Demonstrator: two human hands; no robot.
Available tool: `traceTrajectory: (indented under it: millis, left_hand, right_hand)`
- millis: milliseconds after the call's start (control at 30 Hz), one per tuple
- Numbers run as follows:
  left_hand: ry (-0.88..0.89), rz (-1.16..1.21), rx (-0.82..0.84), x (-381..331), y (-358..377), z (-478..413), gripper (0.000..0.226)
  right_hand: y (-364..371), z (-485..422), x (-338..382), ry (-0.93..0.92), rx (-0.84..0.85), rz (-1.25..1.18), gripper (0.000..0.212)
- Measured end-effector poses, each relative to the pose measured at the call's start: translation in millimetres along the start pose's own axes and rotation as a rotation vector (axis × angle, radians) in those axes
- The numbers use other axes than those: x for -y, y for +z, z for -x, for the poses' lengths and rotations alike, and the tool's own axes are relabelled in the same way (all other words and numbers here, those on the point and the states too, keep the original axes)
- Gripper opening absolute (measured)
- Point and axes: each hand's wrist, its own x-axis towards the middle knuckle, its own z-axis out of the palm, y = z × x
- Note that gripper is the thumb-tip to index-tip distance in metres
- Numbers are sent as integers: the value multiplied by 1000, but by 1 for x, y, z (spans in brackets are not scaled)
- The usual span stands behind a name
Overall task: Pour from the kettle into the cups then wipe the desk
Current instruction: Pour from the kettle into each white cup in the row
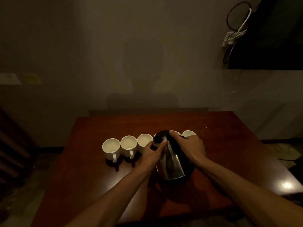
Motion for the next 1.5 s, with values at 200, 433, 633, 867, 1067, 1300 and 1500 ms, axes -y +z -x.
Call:
traceTrajectory:
  millis: [200, 433, 633, 867, 1067, 1300, 1500]
  left_hand:
    - [-21, -4, -94, -1, -9, 6, 72]
    - [-50, -22, -99, 7, -20, -7, 49]
    - [-95, 45, -74, 11, -24, -17, 45]
    - [-142, 81, -27, 10, -25, -23, 51]
    - [-153, 148, -17, 10, -29, -23, 33]
    - [-161, 234, -65, 15, -33, -24, 49]
    - [-187, 237, -50, 10, -40, -26, 53]
  right_hand:
    - [10, 6, 7, 15, 65, -82, 64]
    - [18, -1, 20, 40, 124, -31, 63]
    - [24, -12, 31, 46, 126, 58, 66]
    - [18, -14, 46, 35, 168, 128, 62]
    - [20, -15, 55, 19, 192, 171, 61]
    - [24, -15, 67, -28, 196, 228, 61]
    - [31, -18, 82, -42, 175, 337, 66]
